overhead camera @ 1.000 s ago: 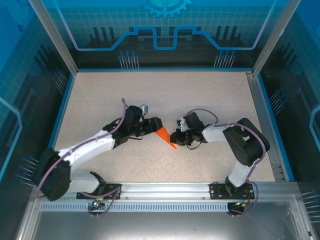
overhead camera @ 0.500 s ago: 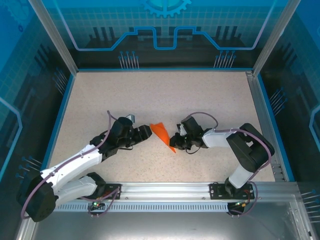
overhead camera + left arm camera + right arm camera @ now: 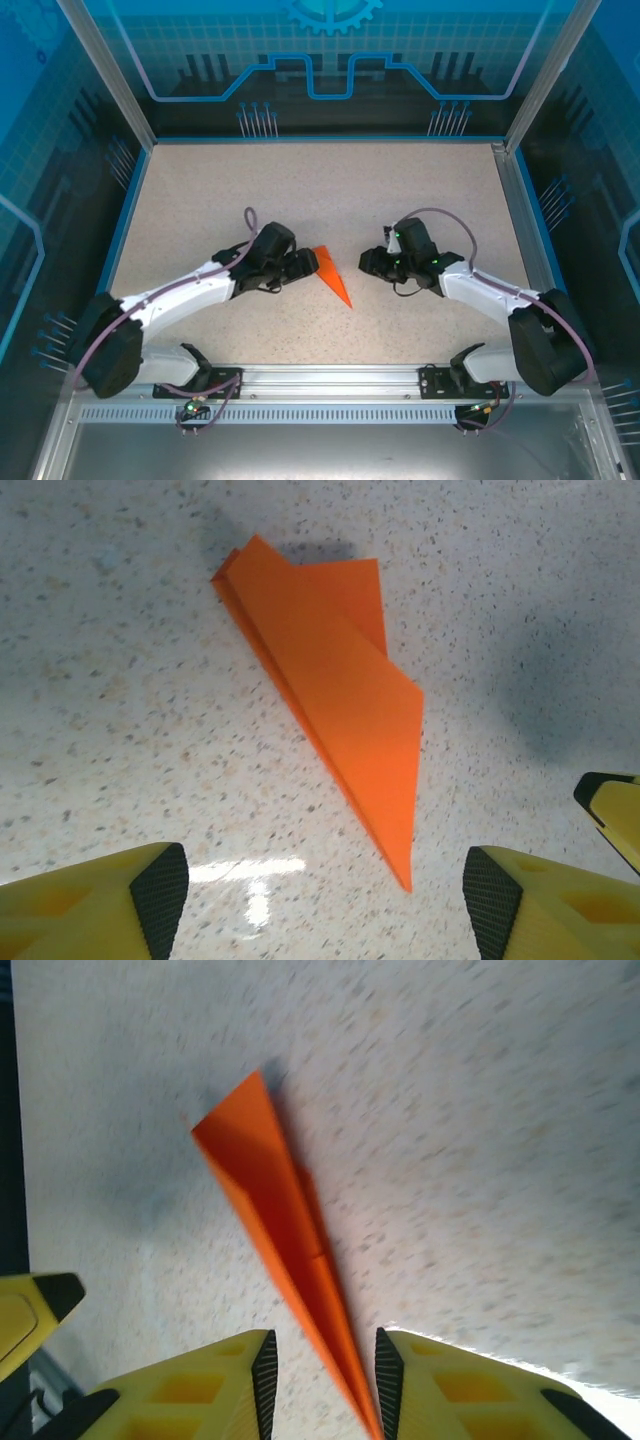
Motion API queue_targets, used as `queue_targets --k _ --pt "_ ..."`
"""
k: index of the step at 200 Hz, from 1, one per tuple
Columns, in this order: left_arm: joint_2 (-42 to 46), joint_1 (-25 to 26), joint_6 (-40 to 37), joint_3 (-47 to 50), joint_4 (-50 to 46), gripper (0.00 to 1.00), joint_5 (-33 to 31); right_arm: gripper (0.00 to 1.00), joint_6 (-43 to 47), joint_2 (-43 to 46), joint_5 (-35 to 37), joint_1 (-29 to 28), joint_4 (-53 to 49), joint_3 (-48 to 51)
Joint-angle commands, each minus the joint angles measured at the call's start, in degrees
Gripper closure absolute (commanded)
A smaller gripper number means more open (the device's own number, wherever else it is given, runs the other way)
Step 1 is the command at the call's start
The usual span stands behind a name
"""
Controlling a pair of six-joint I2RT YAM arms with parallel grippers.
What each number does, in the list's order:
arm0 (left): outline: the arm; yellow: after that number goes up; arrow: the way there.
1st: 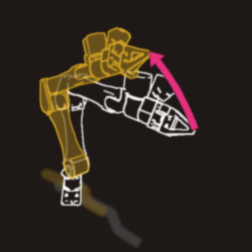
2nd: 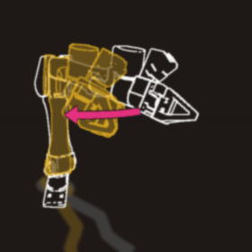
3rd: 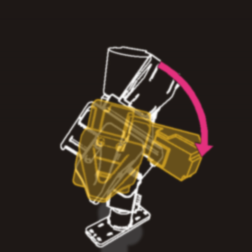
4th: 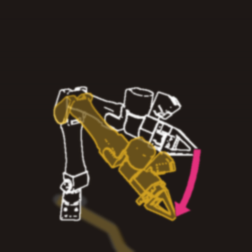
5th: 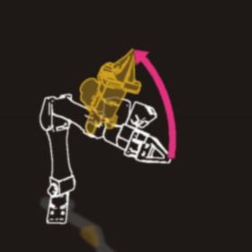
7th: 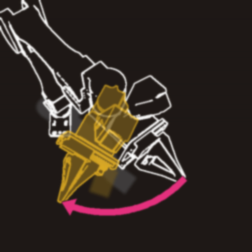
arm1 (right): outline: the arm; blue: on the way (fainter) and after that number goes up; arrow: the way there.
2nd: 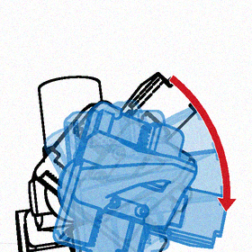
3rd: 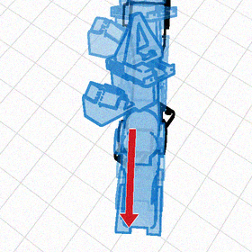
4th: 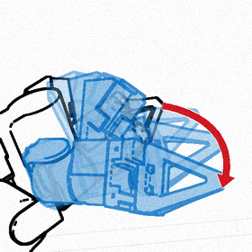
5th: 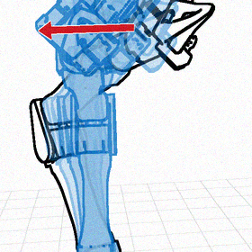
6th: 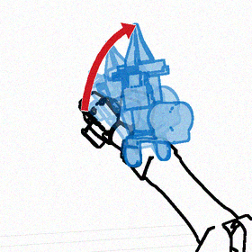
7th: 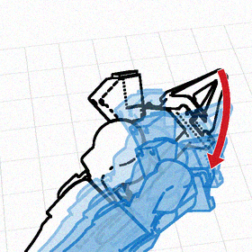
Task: Fold a paper plane with a square sheet of paper (pick it up from the middle)
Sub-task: Fold the wing for the fifth time at the center of the table.
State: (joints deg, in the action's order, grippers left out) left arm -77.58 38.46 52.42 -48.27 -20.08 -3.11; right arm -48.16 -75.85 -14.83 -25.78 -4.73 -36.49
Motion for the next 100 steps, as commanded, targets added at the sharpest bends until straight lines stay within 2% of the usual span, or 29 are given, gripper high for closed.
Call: queue_targets --k 1,33,56,100 --pt "-5.2 2.39 -0.59 -6.3 -8.14 0.23 -4.29 0.65 2.53 -0.58 -0.81 3.34 -2.92 2.31" --pt "-14.79 4.81 0.79 -14.06 -10.85 0.19 -4.84 0.64 4.74 -1.05 -5.05 6.36 -1.04 4.03" --pt "-21.64 6.39 2.38 -22.3 -17.29 0.17 -7.99 0.58 6.39 0.07 -6.53 7.58 -0.8 4.95" --pt "-29.76 7.63 6.31 -32.91 -30.45 0.14 -14.22 0.56 6.03 -0.74 -9.97 7.84 1.66 6.0"
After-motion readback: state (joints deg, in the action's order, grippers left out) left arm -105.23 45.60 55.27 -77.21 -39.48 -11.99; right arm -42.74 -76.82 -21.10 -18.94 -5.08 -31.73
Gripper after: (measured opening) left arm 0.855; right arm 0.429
